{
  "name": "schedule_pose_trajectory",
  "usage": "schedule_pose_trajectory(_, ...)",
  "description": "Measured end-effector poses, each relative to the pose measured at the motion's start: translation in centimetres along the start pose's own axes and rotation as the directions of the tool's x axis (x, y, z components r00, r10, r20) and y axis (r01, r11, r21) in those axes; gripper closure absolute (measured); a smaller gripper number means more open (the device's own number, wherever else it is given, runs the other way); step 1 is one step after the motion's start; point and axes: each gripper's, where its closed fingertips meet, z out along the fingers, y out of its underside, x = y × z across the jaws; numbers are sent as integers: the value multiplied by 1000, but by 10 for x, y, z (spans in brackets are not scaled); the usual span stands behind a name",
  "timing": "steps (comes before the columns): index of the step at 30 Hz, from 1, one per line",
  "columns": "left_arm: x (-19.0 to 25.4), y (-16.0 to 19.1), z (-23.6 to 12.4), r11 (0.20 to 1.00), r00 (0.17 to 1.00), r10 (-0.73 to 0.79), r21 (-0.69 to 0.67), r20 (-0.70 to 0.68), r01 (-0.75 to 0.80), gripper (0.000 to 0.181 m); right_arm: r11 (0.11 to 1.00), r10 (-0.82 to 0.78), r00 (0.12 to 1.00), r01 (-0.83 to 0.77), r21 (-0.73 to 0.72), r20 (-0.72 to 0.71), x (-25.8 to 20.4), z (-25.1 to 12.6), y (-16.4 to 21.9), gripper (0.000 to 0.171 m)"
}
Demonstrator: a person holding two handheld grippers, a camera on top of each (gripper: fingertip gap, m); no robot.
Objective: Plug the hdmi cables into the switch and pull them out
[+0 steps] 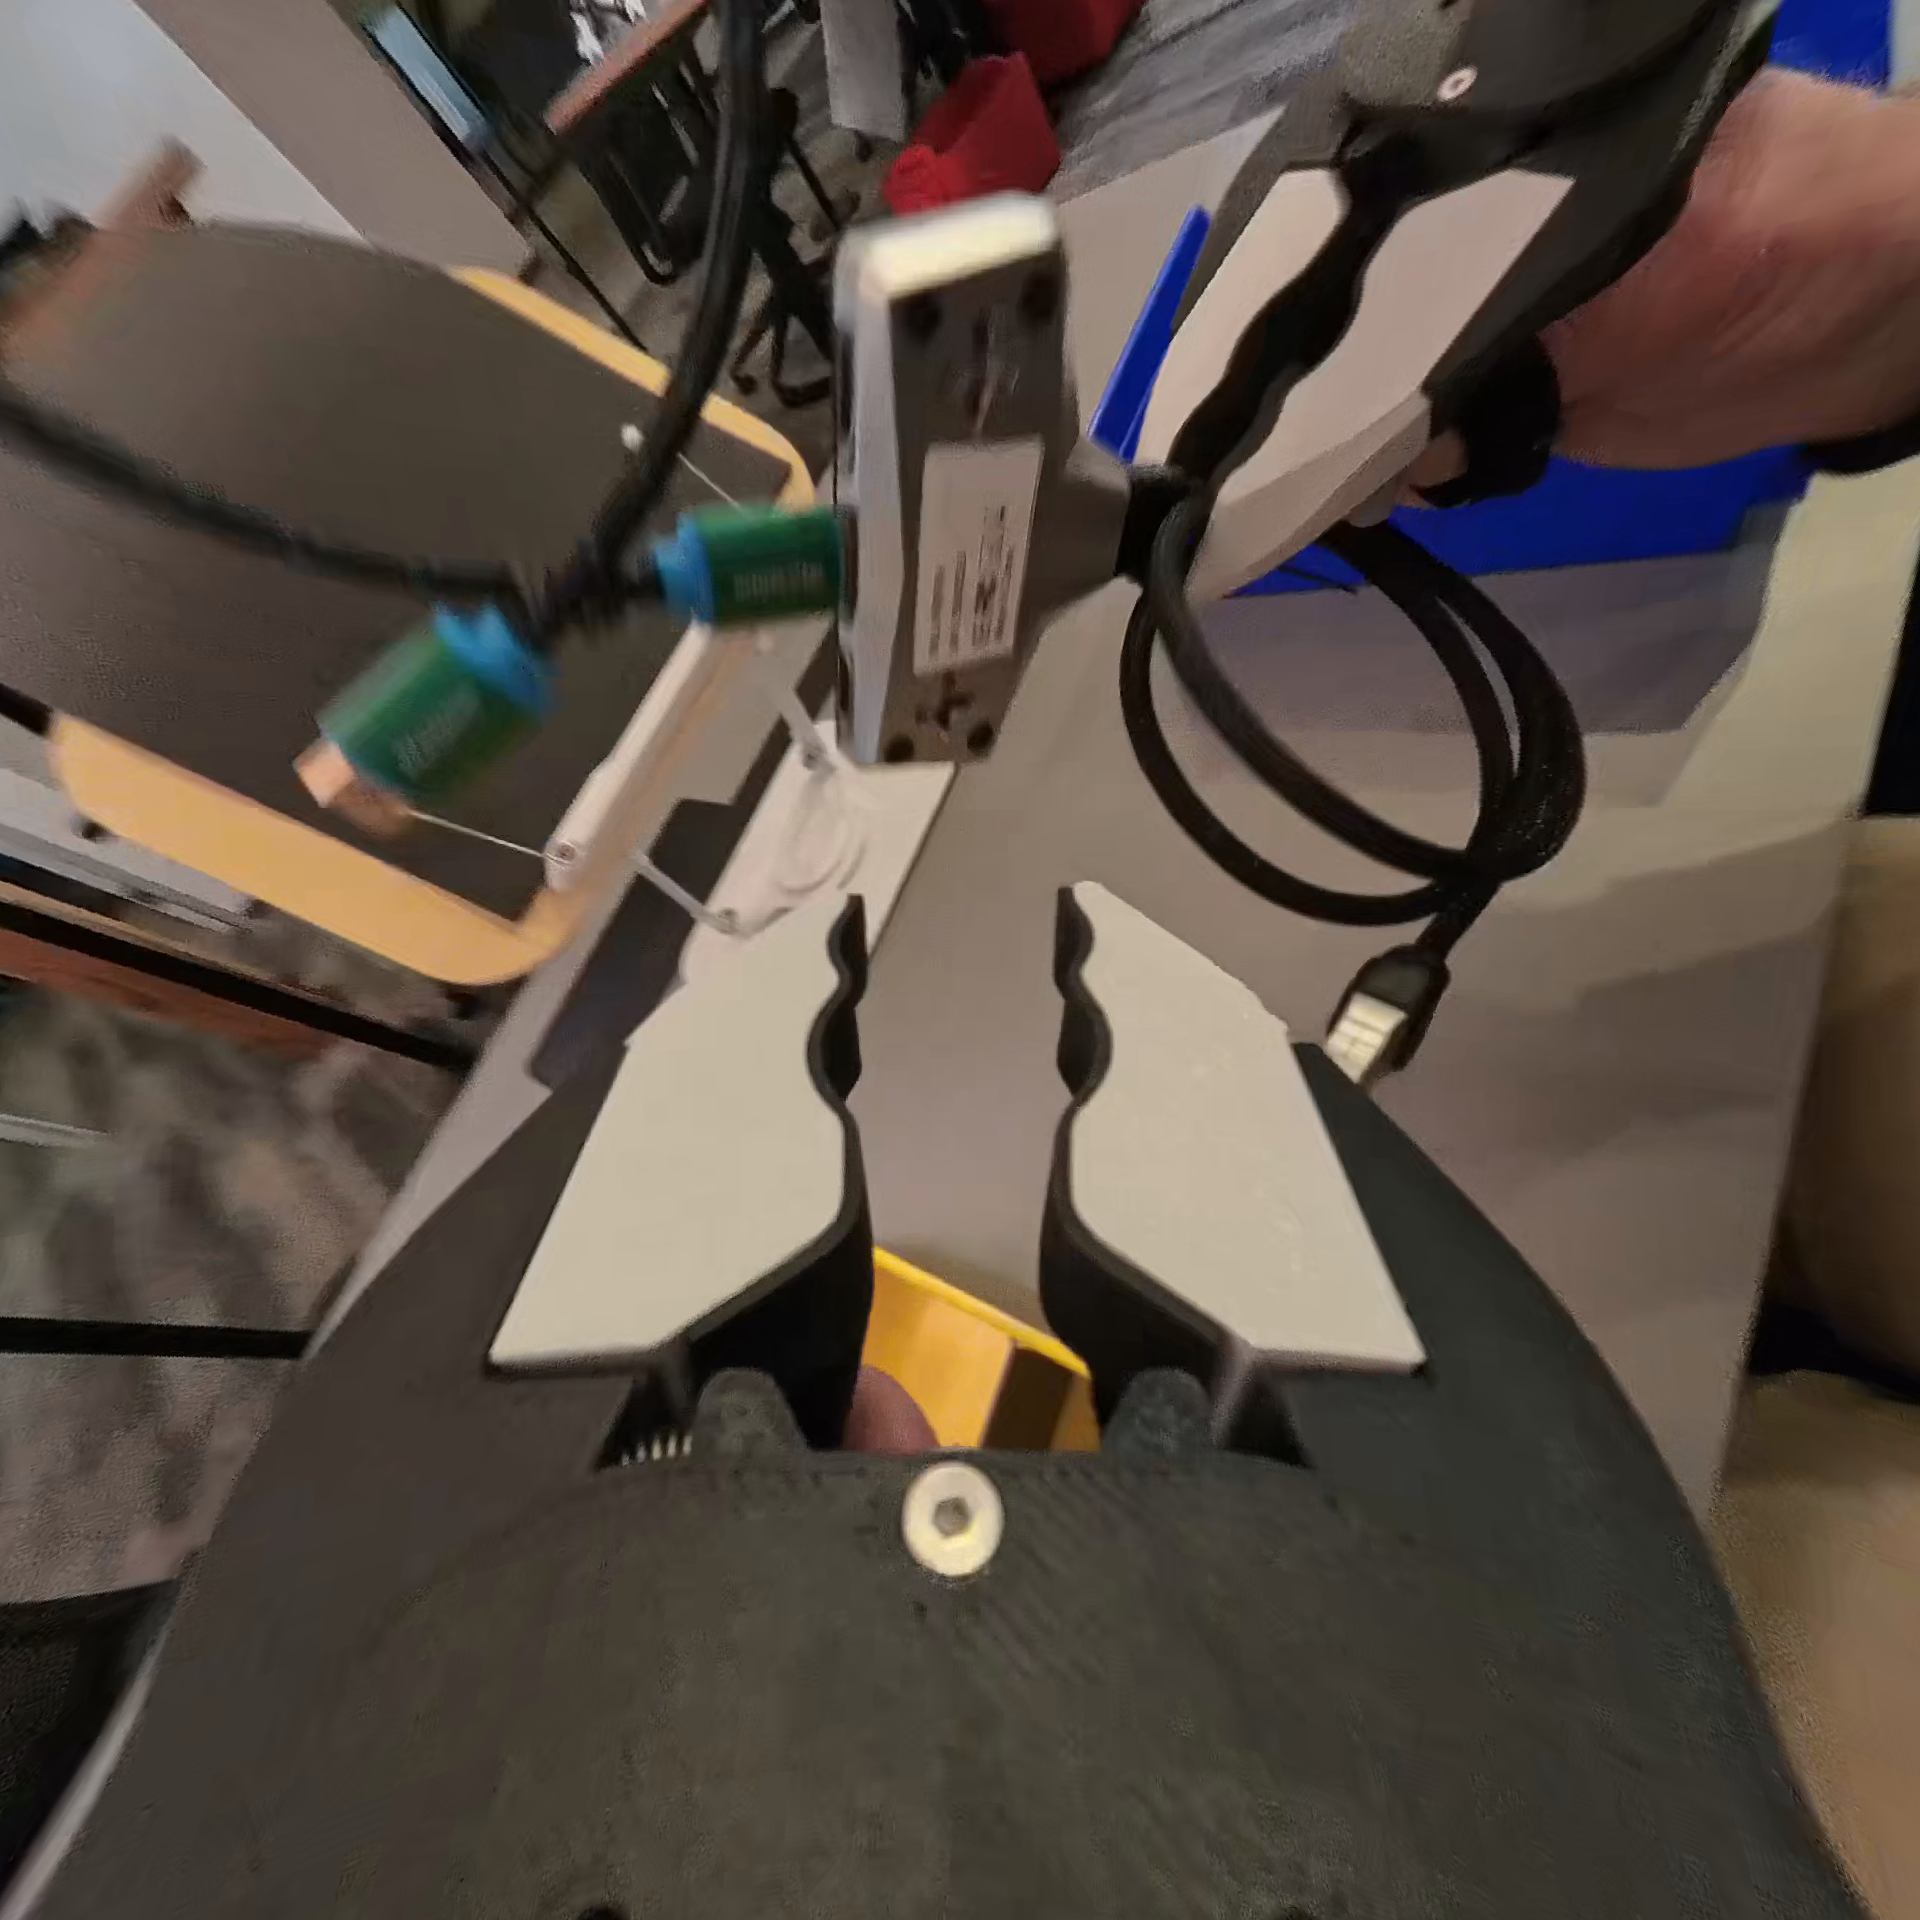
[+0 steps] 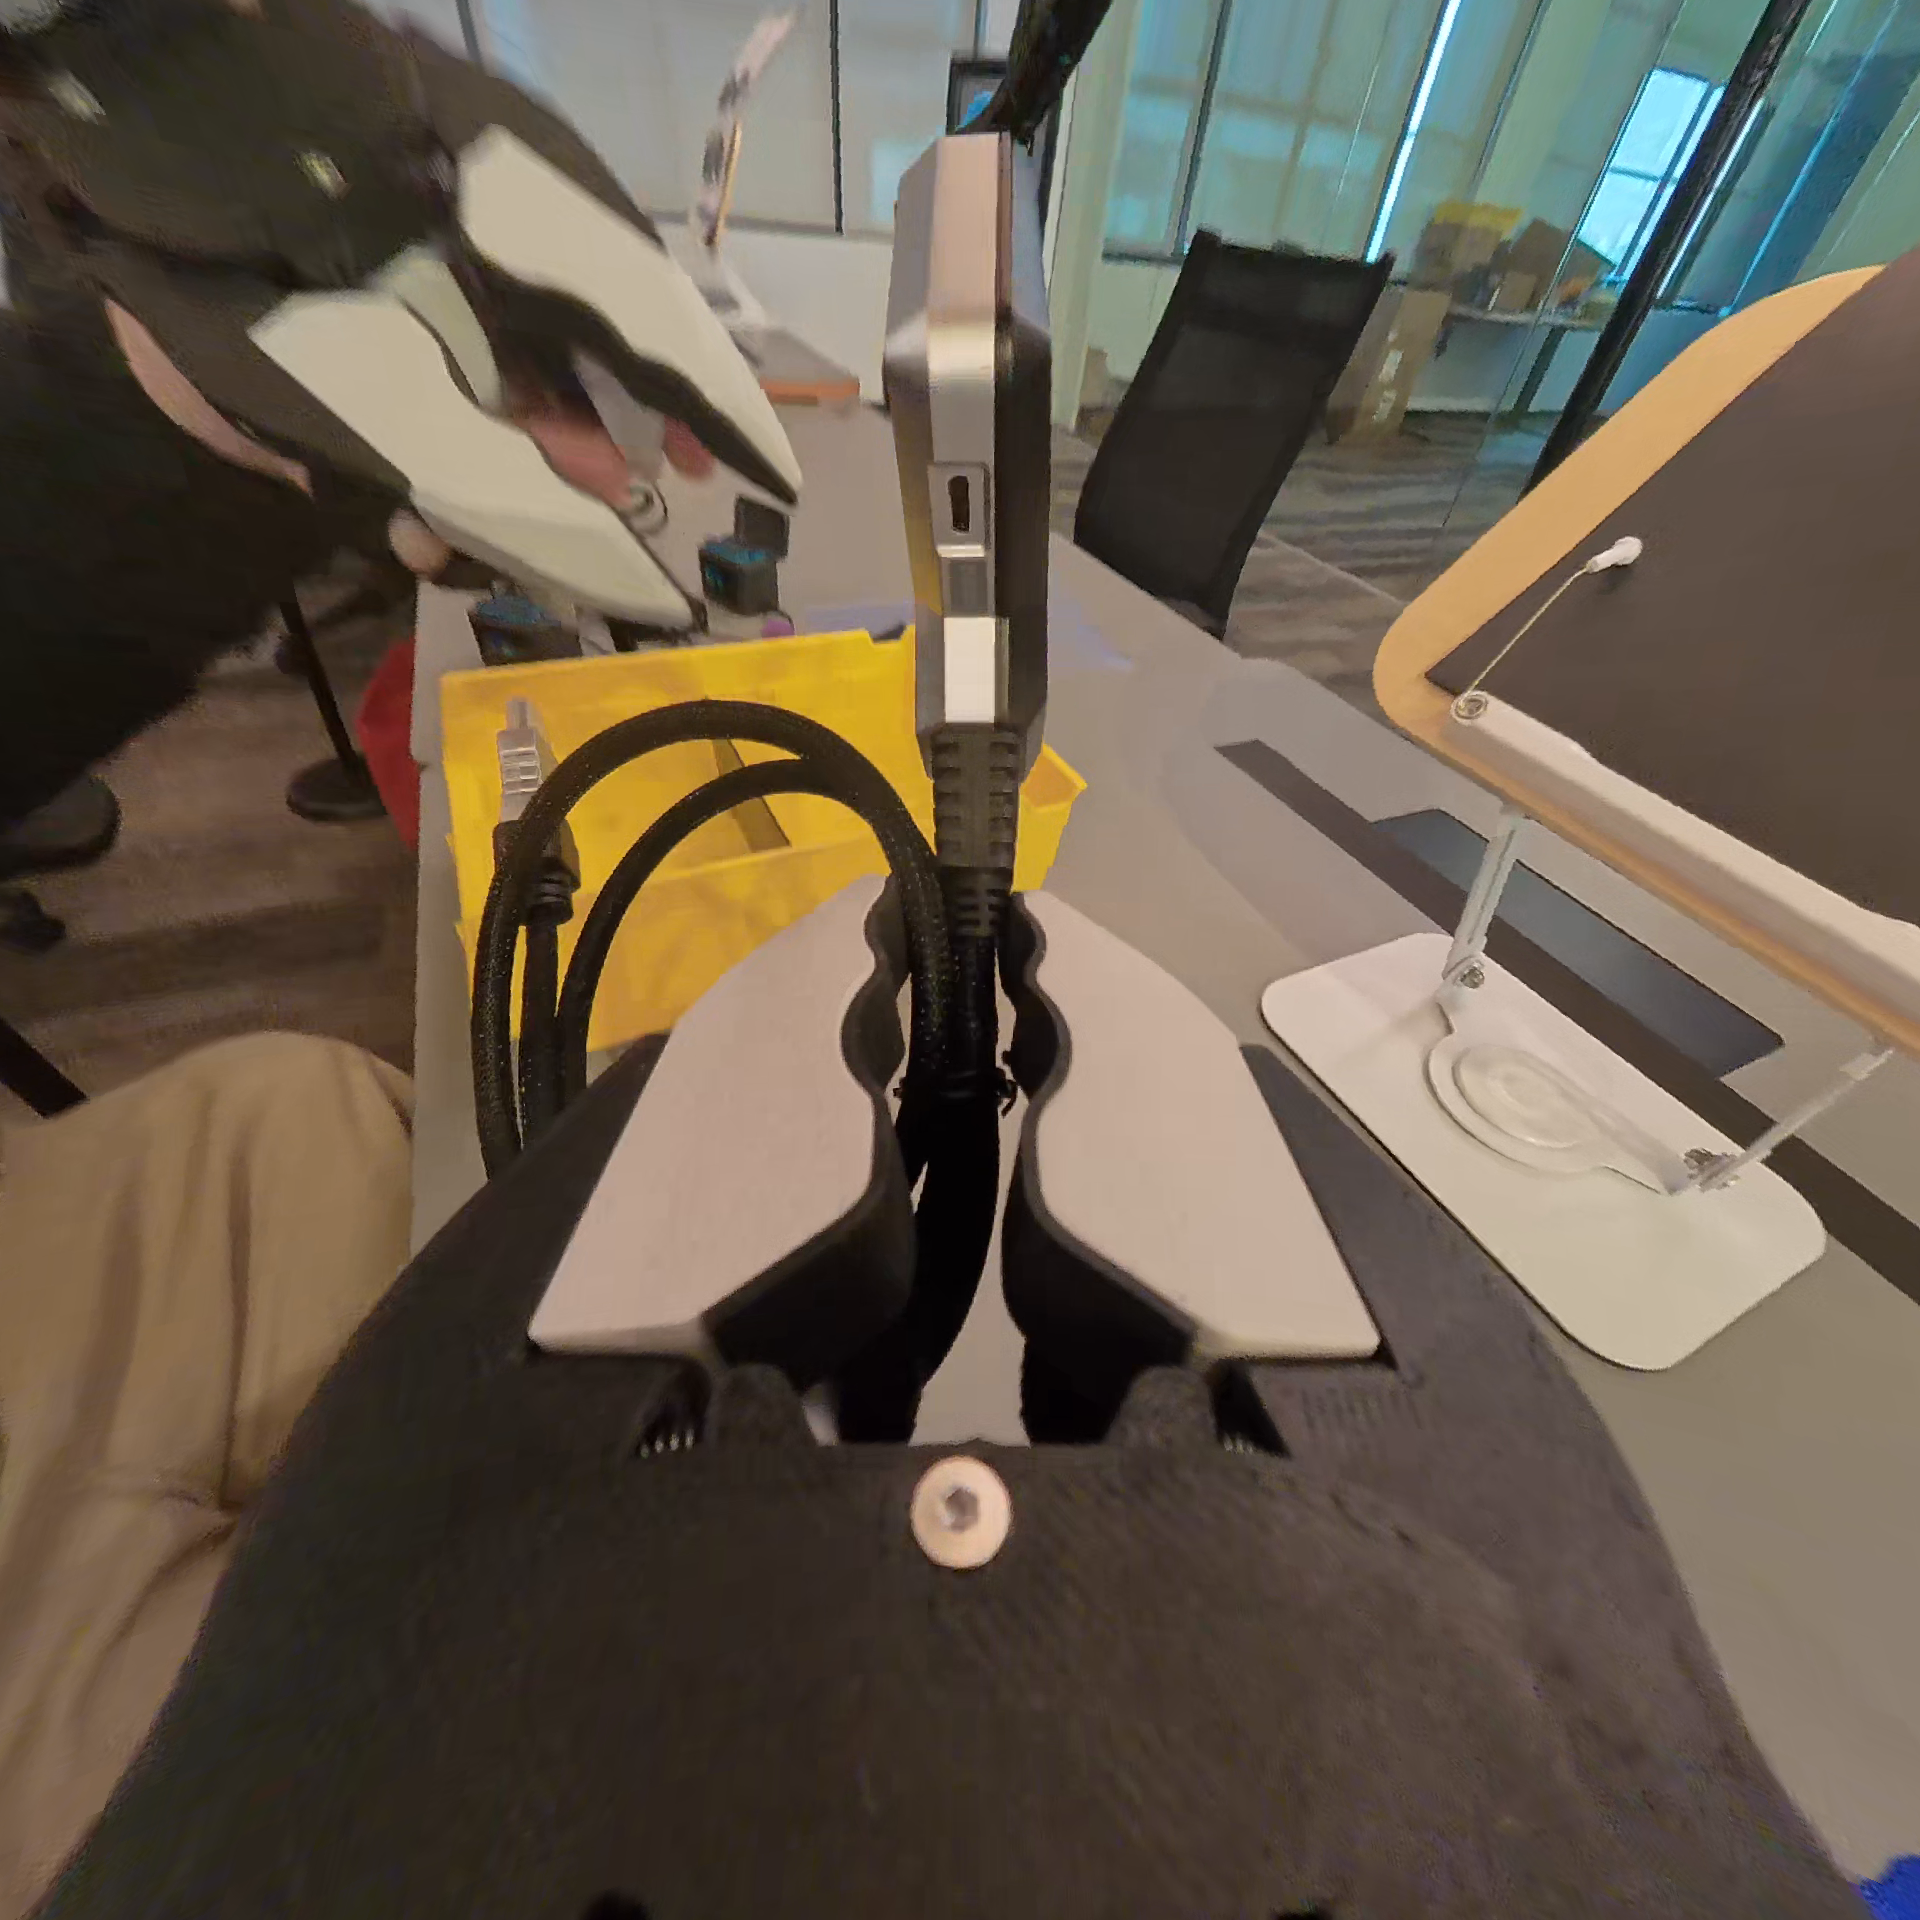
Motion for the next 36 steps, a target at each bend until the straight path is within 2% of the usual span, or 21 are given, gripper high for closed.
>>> schedule_pose_trajectory(5, 1, 0, 9, 968, 972, -197, 135, -126, 214, 134, 986, 108, 993, -113, 123, 46, 3, -8, -14, 155)
schedule_pose_trajectory(7, 3, -5, 14, 928, 940, -281, 195, -194, 318, 131, 980, 125, 991, -131, 149, 53, 2, -8, -16, 156)
schedule_pose_trajectory(10, 11, -18, 14, 829, 856, -376, 285, -356, 482, 124, 974, 144, 986, -155, 165, 79, -1, -5, -17, 156)
schedule_pose_trajectory(13, 12, -16, 24, 782, 816, -428, 294, -388, 550, 120, 957, 175, 972, -205, 205, 156, -9, -4, -21, 156)
schedule_pose_trajectory(16, 15, -18, 30, 707, 766, -477, 330, -431, 626, 121, 947, 195, 958, -240, 215, 210, -17, 0, -22, 156)
schedule_pose_trajectory(20, 12, -27, 30, 559, 669, -528, 380, -523, 738, 121, 940, 210, 939, -271, 209, 271, -29, 9, -19, 156)
schedule_pose_trajectory(26, 9, -35, 26, 455, 629, -549, 435, -550, 777, 141, 938, 225, 912, -298, 178, 342, -43, 23, -9, 155)
schedule_pose_trajectory(31, 6, -43, 18, 423, 642, -533, 484, -551, 766, 148, 942, 230, 884, -307, 134, 407, -52, 29, -1, 155)
schedule_pose_trajectory(36, 13, -42, 22, 535, 723, -491, 488, -486, 690, 159, 949, 257, 862, -311, 56, 436, -52, 34, 15, 153)
